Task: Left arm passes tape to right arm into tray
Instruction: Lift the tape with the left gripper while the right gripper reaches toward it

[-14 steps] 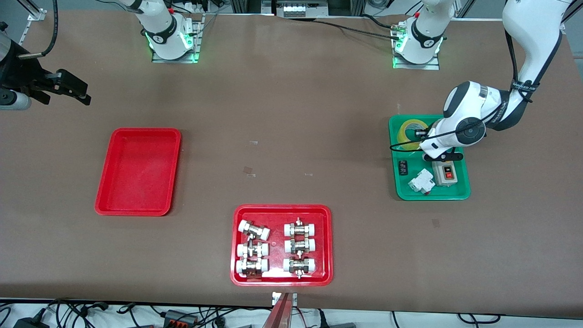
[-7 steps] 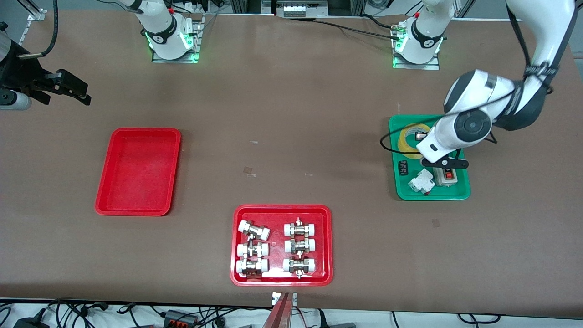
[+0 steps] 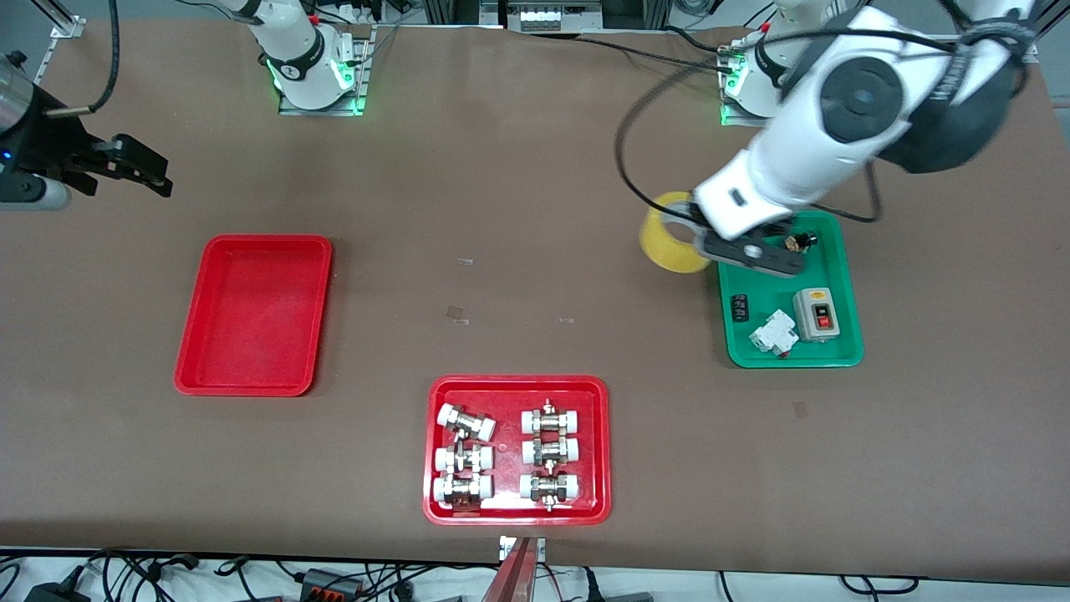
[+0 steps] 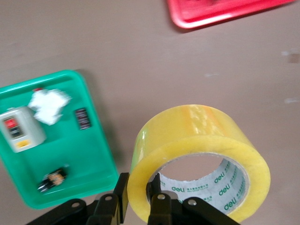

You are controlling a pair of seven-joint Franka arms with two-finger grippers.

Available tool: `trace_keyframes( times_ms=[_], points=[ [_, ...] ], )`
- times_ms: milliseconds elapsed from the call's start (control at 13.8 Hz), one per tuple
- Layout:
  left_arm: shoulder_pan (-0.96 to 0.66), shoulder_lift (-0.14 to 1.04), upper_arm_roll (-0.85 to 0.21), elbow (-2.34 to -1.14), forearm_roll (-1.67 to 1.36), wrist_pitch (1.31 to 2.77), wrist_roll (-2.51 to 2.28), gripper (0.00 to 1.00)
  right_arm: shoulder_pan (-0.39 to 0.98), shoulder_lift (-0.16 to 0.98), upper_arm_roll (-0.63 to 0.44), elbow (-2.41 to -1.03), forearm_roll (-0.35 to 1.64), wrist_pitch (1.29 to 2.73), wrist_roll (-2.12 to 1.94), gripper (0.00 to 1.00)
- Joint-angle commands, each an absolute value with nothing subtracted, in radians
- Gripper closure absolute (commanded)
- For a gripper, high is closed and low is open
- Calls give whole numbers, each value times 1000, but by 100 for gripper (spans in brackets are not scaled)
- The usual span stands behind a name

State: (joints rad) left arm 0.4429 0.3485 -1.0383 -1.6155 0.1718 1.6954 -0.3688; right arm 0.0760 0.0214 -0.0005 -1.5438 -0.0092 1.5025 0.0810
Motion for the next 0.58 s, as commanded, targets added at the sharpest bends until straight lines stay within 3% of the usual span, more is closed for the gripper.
trace_keyframes(
  times_ms=[0,217,506],
  points=[
    [411,492,-1040,-1566,121,1792,-376,99,80,35,2,-1536,-25,1476,71,0],
    [298,606,-1019,-1542,94,1997,-496,99,75,55,2,-1534,-9,1442,71,0],
    [32,719,-875,-1378,81,2034,-783,99,46,92,-6,-1534,242,1405,25,0]
  ],
)
